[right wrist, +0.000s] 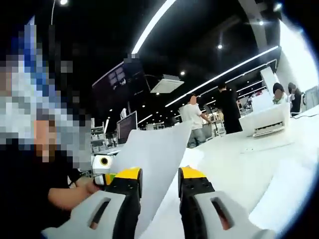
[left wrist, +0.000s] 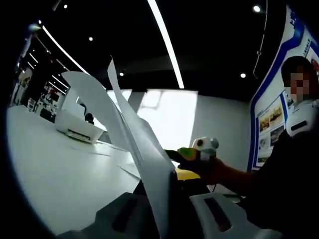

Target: Organize the stack of printing papers by aligning and flattening the scattered papers on the table

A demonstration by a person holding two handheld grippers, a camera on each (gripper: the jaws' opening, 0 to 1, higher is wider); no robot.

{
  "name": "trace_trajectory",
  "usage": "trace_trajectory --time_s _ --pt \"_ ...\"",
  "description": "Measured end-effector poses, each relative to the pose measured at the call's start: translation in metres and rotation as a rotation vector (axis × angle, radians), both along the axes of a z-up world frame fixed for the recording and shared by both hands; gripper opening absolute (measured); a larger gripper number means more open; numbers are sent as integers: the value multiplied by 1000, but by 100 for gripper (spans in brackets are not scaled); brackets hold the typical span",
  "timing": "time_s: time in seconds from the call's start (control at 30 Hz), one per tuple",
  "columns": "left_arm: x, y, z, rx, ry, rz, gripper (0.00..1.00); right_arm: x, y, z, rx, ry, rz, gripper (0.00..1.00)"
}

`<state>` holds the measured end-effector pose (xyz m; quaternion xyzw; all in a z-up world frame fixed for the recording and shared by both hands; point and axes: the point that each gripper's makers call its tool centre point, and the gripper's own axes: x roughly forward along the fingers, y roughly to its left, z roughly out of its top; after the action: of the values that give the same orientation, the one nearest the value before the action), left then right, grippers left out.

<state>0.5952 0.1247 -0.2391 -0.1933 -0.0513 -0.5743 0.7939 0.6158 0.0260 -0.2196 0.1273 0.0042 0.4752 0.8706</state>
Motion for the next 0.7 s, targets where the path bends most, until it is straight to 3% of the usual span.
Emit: trace_trajectory --time_s 0.53,0.7 --pt "0 0 -1 2 19 -4 8 -3 -14 -8 -49 -4 -42 52" --pt "-1 0 -1 2 18 -3 8 -1 -21 -8 -63 -26 -81 76"
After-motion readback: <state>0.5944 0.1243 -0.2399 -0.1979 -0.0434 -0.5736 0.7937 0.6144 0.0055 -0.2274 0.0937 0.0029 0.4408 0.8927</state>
